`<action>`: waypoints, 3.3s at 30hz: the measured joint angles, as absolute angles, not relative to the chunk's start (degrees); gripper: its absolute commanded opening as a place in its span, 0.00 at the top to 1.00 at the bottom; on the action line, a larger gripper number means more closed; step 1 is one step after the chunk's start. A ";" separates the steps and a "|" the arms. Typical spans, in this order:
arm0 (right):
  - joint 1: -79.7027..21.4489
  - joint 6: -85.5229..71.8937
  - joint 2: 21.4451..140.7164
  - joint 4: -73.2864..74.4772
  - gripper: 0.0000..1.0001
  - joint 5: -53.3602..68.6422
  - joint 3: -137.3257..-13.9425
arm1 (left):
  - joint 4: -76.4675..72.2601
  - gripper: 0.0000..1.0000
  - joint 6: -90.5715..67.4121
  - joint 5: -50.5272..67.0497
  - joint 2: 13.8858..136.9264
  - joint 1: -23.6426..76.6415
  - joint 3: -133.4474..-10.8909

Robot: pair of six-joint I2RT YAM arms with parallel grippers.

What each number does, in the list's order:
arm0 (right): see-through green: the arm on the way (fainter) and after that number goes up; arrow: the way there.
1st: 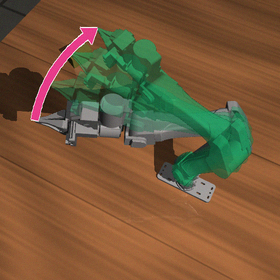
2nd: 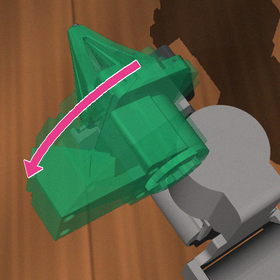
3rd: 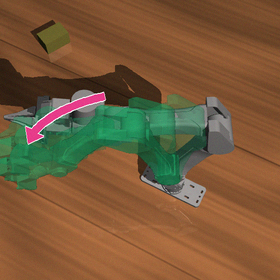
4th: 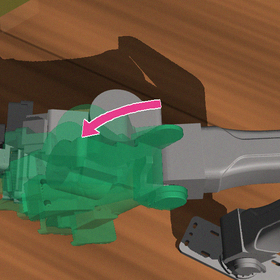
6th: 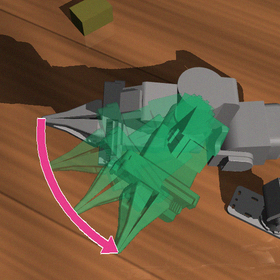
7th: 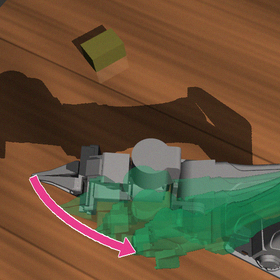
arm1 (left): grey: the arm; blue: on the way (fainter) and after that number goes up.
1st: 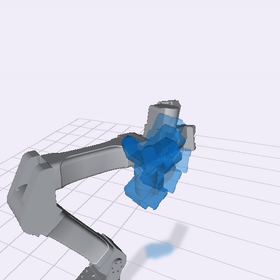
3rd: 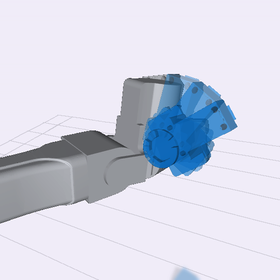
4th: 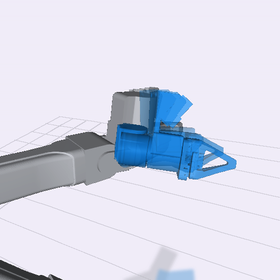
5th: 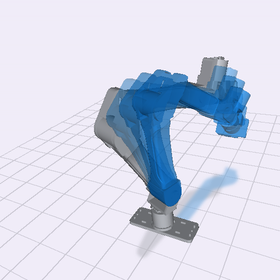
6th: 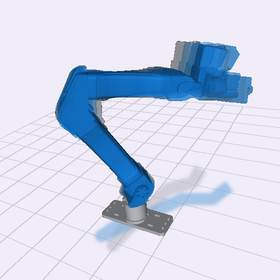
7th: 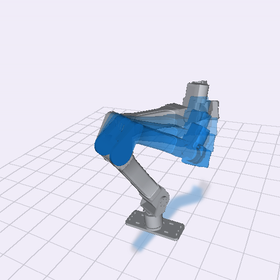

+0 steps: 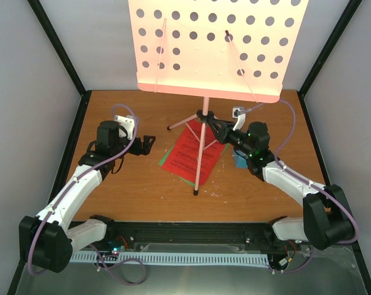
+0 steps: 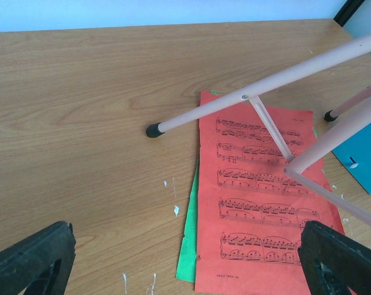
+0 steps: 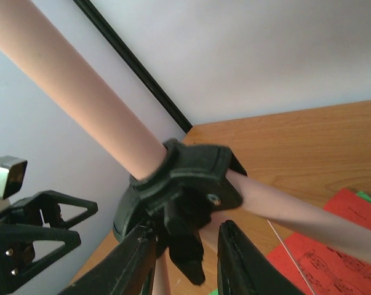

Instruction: Pack up the instrument practice props

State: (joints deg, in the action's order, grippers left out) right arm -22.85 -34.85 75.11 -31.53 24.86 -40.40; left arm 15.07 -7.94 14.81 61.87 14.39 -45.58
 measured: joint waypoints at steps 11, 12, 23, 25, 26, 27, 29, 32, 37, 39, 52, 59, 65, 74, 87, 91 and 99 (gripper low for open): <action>-22.85 -31.68 74.06 -31.48 0.91 24.93 -39.16 | 15.07 0.00 -7.94 14.81 61.87 14.39 -45.58; -22.85 -30.96 74.06 -31.48 0.93 24.88 -39.16 | 15.07 0.01 -7.94 14.81 61.87 14.39 -45.58; -22.85 -8.10 71.02 -27.68 0.97 24.27 -38.96 | 15.07 0.01 -7.94 14.92 61.87 14.39 -45.58; -22.87 -1.04 69.87 -26.00 0.97 23.64 -38.94 | 15.07 0.01 -7.94 15.05 61.87 14.39 -45.58; -22.87 2.74 69.34 -25.10 0.97 23.14 -38.96 | 15.07 0.00 -7.94 15.14 61.87 14.39 -45.58; -22.90 6.24 68.97 -24.23 0.97 22.74 -39.07 | 15.07 0.01 -7.94 15.22 61.87 14.39 -45.58; -22.90 13.21 68.60 -21.74 0.97 22.17 -40.03 | 15.07 0.01 -7.94 15.31 61.87 14.39 -45.58; -22.98 22.13 68.62 -17.37 0.97 21.21 -42.37 | 15.07 0.01 -7.94 15.49 61.87 14.39 -45.58; -23.35 29.82 68.51 -14.52 0.47 18.59 -43.81 | 15.07 0.01 -7.94 15.64 61.87 14.39 -45.58; -23.22 30.09 67.77 -14.81 0.35 17.80 -43.07 | 15.07 0.01 -7.94 15.64 61.87 14.39 -45.58; -23.11 -8.40 53.34 -21.52 0.04 14.13 -28.12 | 15.07 0.00 -7.94 15.92 62.52 14.39 -45.58; -23.00 -38.30 52.90 -23.18 0.05 11.92 -28.16 | 15.09 0.01 -7.94 15.90 62.96 14.39 -45.58; -23.00 -62.13 56.93 -23.33 0.04 11.38 -31.97 | 15.09 0.01 -7.94 15.90 63.16 14.39 -45.58; -23.16 -79.33 63.86 -25.58 0.12 14.66 -37.47 | 15.09 0.01 -7.94 15.90 63.16 14.39 -45.58; -24.16 -82.54 67.85 -25.50 0.61 16.75 -39.13 | 15.09 0.01 -7.94 15.90 63.16 14.39 -45.58; -24.14 -82.37 67.88 -25.23 0.59 16.97 -39.18 | 15.09 0.01 -7.94 15.88 63.16 14.39 -45.58; -24.16 -82.72 68.69 -25.28 0.93 17.54 -39.44 | 15.09 0.00 -7.94 15.88 63.16 14.39 -45.58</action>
State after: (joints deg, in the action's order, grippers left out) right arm -24.16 -82.72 68.69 -25.28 17.54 -39.44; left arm 15.09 -7.94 15.88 63.16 14.39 -45.58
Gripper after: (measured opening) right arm 0.225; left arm 0.995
